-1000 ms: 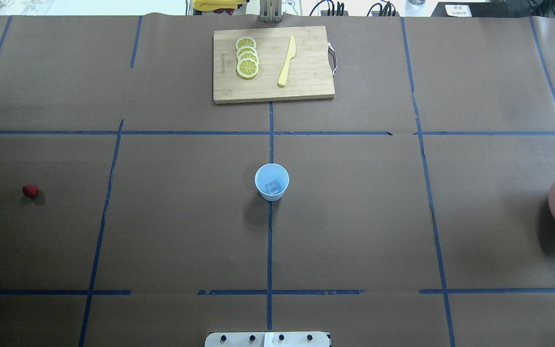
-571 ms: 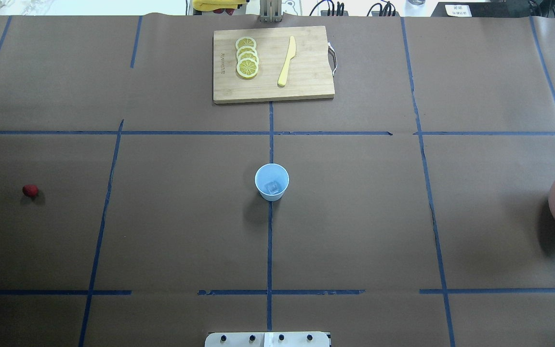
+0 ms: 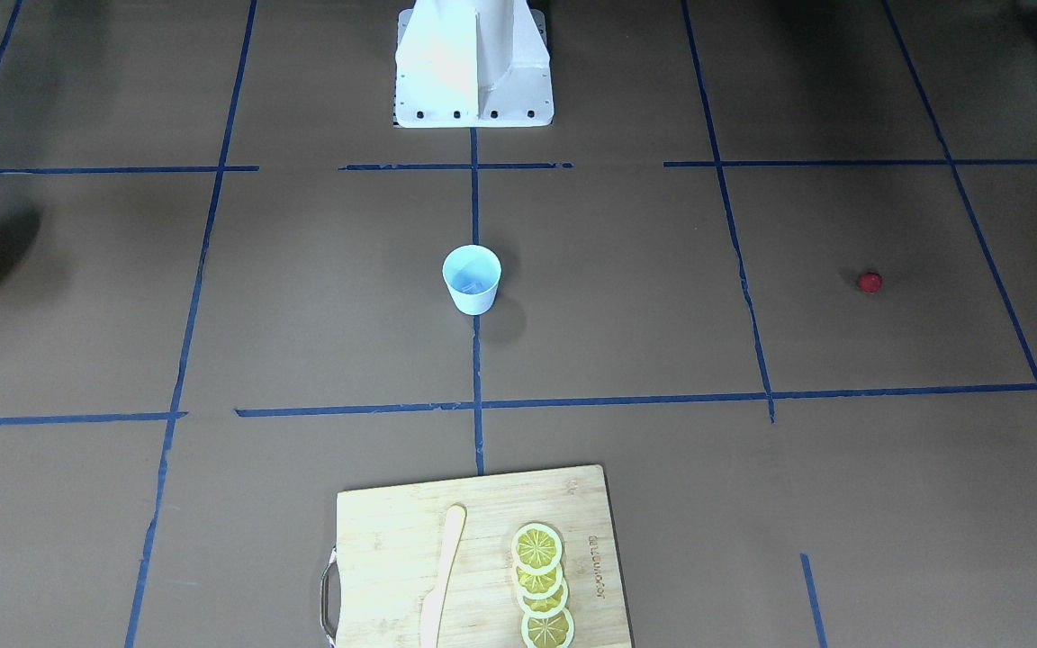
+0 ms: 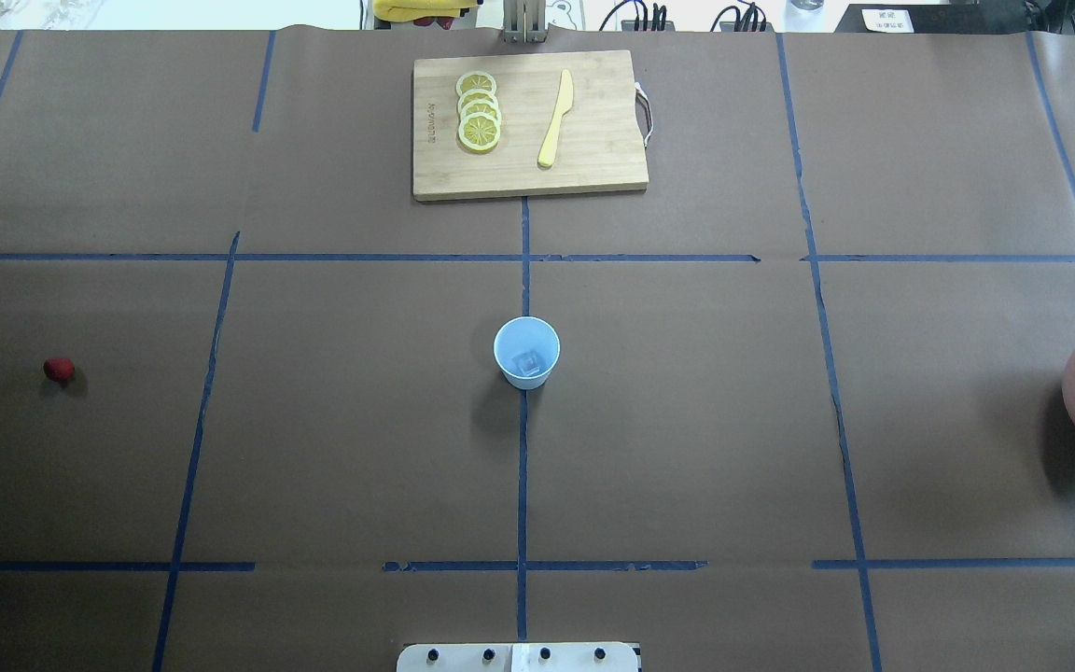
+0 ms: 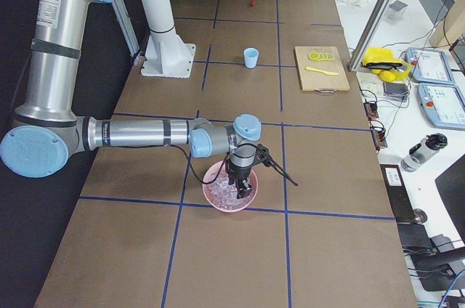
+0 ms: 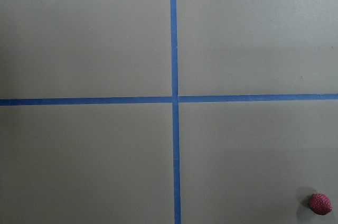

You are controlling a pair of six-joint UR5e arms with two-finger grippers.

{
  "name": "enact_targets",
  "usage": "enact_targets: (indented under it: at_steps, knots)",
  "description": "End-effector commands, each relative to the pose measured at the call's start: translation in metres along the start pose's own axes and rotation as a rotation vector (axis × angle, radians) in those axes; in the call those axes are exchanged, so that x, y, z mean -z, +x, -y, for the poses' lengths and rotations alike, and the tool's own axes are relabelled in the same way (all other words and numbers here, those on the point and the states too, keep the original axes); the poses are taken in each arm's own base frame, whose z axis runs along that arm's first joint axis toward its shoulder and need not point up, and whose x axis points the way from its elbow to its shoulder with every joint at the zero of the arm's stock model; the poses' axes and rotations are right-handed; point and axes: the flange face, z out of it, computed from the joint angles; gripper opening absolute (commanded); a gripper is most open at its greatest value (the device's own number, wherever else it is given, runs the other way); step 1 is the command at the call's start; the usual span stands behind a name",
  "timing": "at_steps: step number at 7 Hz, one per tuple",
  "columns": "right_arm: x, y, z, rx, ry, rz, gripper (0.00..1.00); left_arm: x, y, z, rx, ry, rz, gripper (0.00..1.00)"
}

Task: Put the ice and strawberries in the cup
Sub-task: 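Lower the right gripper into the bowl and grasp another ice cube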

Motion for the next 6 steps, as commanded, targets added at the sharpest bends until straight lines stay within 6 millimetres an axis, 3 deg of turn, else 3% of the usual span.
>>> enact_targets:
  at_steps: [1, 6]
  knots:
    - [-0.0035, 0.0003, -0.0020, -0.001, -0.010, 0.002, 0.67, 0.0002, 0.0004, 0.0000, 0.000, 0.000, -0.002, 1.00]
    - [-0.0109, 0.0005, -0.0026, -0.001, -0.026, 0.005, 0.65, 0.0007, 0.0009, 0.0001, -0.002, 0.001, -0.002, 1.00]
